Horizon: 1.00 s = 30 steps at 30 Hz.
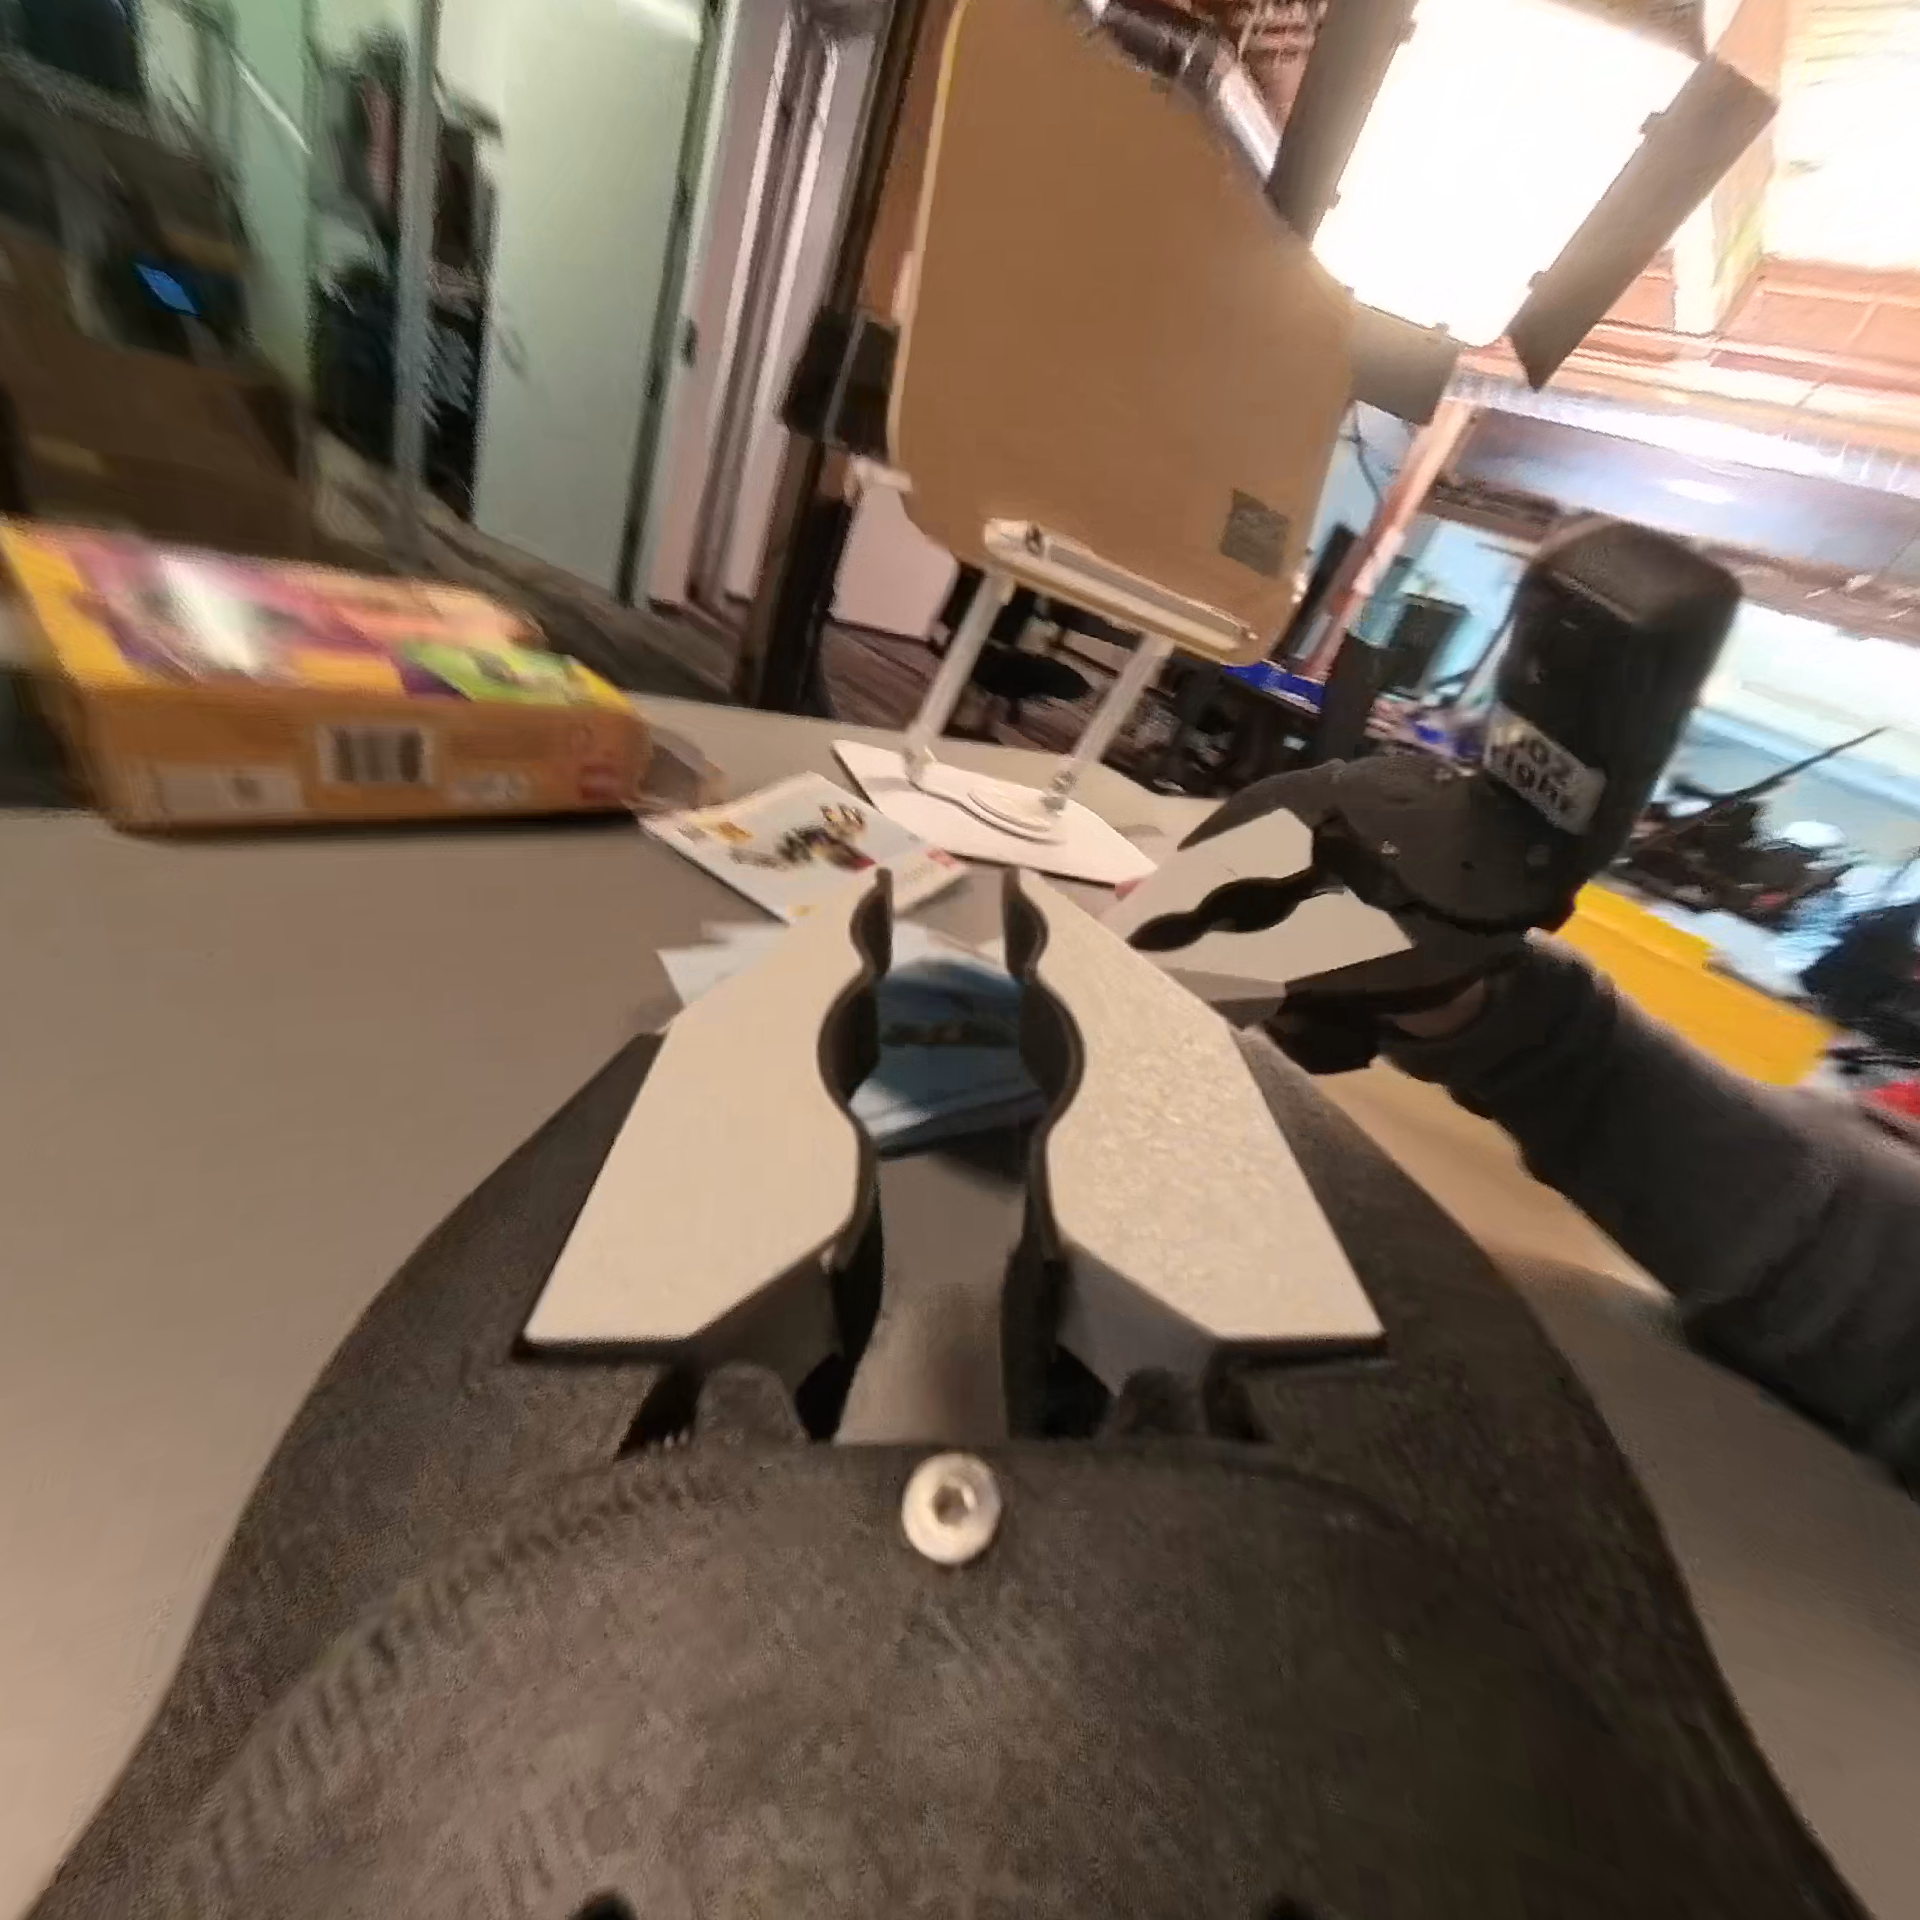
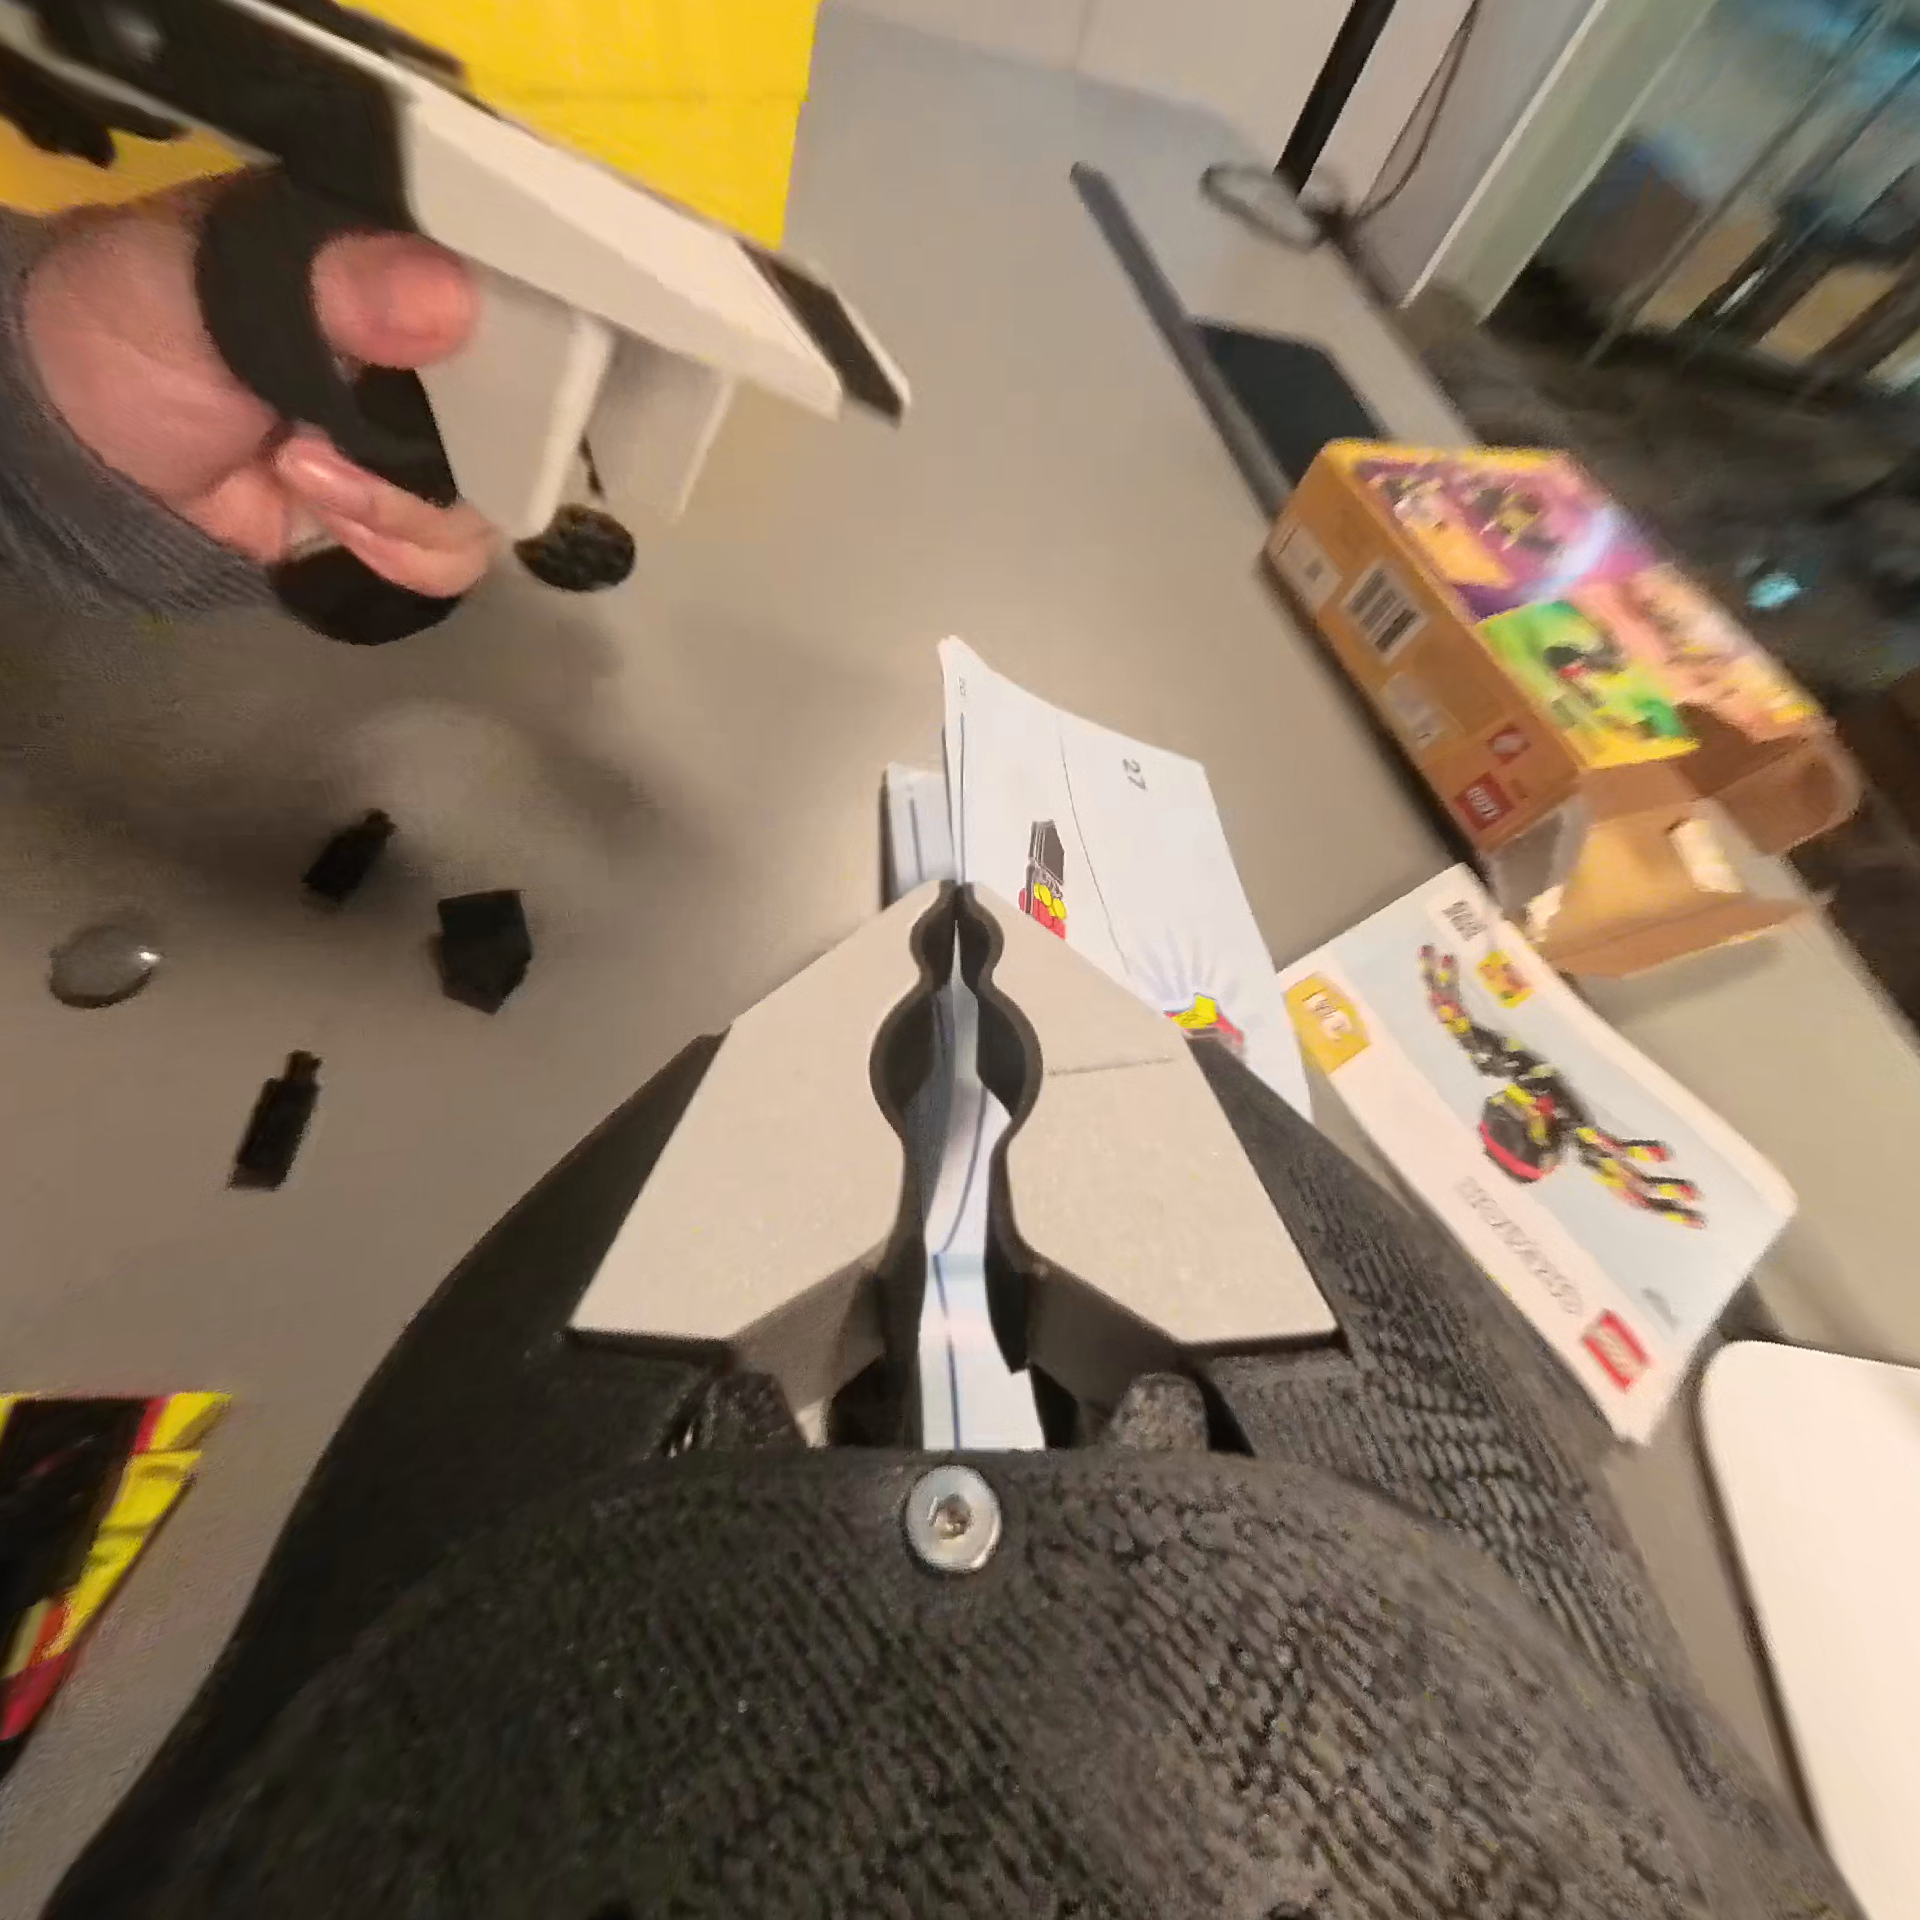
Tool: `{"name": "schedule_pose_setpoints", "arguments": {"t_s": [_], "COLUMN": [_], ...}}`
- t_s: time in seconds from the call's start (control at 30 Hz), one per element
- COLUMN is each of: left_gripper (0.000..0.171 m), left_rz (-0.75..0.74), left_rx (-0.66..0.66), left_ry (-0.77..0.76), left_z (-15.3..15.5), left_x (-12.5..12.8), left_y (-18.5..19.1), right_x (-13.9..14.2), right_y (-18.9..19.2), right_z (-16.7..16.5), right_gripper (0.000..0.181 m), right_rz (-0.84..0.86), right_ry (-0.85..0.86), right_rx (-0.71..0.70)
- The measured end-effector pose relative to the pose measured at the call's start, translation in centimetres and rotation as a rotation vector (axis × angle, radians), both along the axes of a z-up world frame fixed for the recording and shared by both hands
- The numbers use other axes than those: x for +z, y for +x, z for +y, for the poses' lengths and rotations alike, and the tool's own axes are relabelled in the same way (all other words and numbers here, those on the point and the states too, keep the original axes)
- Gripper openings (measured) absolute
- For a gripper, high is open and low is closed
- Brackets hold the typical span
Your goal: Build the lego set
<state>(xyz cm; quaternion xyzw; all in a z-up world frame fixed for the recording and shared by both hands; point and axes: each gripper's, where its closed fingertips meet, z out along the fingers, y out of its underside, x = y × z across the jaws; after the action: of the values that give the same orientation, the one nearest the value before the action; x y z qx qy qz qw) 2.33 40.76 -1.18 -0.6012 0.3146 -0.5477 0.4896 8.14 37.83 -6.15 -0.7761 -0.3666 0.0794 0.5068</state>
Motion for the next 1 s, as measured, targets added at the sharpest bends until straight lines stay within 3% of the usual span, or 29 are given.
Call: {"name": "schedule_pose_setpoints", "arguments": {"t_s": [0.1,0.17,0.23,0.4,0.57,0.83,1.0], "left_gripper": [0.023,0.033,0.037,0.037,0.023,0.001,0.000], "left_rz": [0.014,-0.085,-0.148,-0.088,-0.186,-0.157,-0.117], "left_rx": [-0.211,-0.365,-0.393,-0.403,-0.486,-0.492,-0.456], "left_ry": [-0.347,-0.546,-0.636,-0.740,-0.825,-0.809,-0.766], "left_z": [-0.9,-1.8,-1.4,-1.0,-1.1,-1.5,-1.6], "left_x": [-1.9,-1.4,-1.1,-2.4,-1.5,-1.7,-2.1], "left_y": [1.8,2.8,3.2,4.4,4.6,4.9,5.0], "right_x": [1.1,1.5,1.9,2.5,2.6,2.5,2.4], "right_y": [0.6,0.9,1.0,1.0,1.0,1.1,1.5], "right_z": [-0.6,-1.0,-1.2,-1.4,-1.4,-1.4,-1.6], "right_gripper": [0.000,0.000,0.000,0.000,0.000,0.000,0.001], "right_rz": [-0.113,-0.204,-0.260,-0.343,-0.363,-0.368,-0.346], "right_ry": [0.197,0.290,0.362,0.474,0.506,0.508,0.495], "right_rx": [-0.014,-0.020,-0.024,-0.021,-0.022,-0.030,-0.054]}}
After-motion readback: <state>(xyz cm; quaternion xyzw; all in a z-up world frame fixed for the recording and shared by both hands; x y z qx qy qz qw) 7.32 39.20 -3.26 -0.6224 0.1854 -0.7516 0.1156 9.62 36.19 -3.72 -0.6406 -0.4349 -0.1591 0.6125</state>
